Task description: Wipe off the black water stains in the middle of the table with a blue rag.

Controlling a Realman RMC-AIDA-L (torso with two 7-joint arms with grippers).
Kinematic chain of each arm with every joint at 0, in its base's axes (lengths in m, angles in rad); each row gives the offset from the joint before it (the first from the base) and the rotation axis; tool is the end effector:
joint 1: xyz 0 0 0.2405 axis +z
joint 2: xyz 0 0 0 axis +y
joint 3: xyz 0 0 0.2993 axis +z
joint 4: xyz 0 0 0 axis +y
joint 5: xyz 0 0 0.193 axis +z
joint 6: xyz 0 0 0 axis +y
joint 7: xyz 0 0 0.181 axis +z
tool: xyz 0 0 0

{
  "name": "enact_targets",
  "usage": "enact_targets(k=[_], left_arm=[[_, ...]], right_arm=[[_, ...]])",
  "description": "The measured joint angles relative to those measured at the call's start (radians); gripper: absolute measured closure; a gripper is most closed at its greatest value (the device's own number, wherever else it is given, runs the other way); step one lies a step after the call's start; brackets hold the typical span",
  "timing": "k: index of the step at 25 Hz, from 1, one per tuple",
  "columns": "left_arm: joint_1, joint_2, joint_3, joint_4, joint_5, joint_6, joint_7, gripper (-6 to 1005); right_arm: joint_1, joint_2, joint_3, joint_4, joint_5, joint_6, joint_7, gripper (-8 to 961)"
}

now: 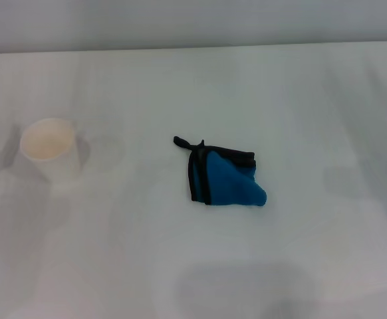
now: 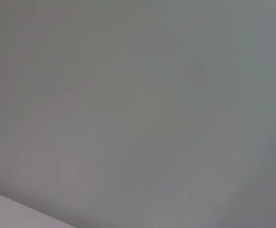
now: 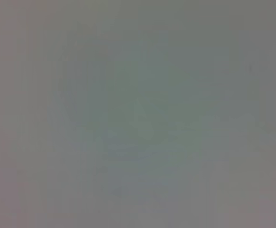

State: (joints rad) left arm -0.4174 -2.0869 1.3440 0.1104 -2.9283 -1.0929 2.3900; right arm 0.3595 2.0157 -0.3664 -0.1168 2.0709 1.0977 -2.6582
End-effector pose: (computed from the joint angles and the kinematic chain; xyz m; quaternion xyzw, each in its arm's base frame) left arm -0.3697 0.3712 -0.0265 -0.6412 -0.4103 -0.3928 0.5159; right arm 0.4368 0.3468 0.0438 -0.6380 0.3239 0.2587 0.6489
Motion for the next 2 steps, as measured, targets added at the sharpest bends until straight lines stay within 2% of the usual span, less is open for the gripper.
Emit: enact_targets(k=[2], left_arm=[[0.001, -0.001, 0.0, -0.001, 0.0, 0.0, 0.0, 107]], right_arm=[[-0.001, 0.0, -0.004, 0.001, -0.004, 0.001, 0.001, 77]])
